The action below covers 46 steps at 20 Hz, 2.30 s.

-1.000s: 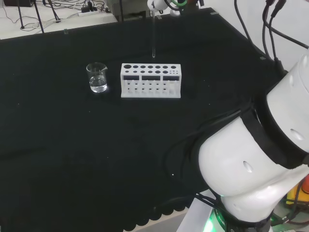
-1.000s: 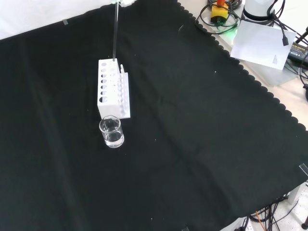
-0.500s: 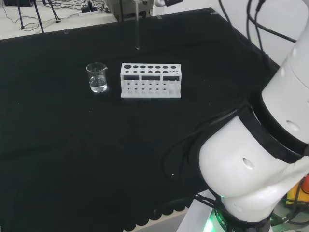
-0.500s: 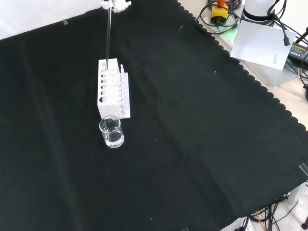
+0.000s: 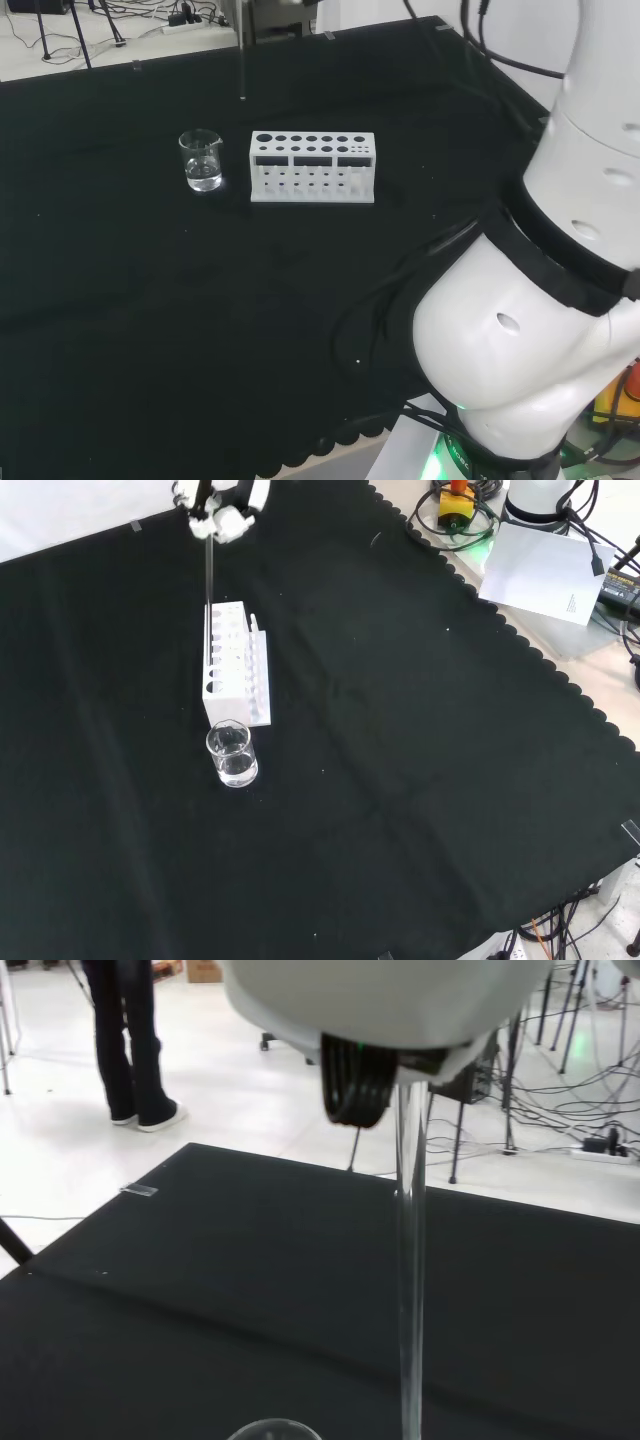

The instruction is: Stir in the beaker to the left of the white test tube rack with the glass rod.

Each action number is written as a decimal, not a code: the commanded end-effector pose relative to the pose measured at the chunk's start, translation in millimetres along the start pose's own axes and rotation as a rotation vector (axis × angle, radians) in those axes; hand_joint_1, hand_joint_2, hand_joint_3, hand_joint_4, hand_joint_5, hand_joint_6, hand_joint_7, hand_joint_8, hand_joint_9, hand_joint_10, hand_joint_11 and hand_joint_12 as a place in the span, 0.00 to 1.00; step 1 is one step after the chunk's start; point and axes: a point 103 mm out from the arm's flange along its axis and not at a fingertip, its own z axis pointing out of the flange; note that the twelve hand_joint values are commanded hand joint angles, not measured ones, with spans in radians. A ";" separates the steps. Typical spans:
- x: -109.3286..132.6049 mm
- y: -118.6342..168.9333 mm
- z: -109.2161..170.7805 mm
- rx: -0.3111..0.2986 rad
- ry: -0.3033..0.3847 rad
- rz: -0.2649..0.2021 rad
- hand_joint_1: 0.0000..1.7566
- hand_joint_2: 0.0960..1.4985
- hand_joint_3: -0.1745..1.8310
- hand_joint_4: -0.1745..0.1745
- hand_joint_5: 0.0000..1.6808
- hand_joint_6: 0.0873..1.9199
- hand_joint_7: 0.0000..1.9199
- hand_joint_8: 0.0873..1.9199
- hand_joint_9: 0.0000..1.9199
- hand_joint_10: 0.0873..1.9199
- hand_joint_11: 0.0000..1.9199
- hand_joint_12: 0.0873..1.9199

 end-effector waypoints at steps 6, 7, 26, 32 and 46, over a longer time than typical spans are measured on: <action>22.9 40.8 45.0 0.016 0.082 -0.116 0.76 0.35 0.49 0.00 0.72 0.27 0.69 0.45 0.97 0.19 0.91 0.36; 25.0 43.2 47.8 0.017 0.086 -0.123 0.76 0.35 0.49 0.00 0.72 0.27 0.69 0.45 0.97 0.19 0.91 0.36; 40.8 63.9 116.0 0.090 0.138 -0.193 0.76 0.35 0.49 0.00 0.72 0.27 0.69 0.44 0.98 0.19 0.91 0.37; 33.8 60.9 137.6 0.120 0.150 -0.209 0.76 0.35 0.49 0.00 0.72 0.27 0.70 0.44 0.98 0.19 0.91 0.37; 11.8 36.9 137.8 0.136 0.133 -0.165 0.76 0.35 0.49 0.00 0.72 0.27 0.70 0.44 0.98 0.19 0.91 0.37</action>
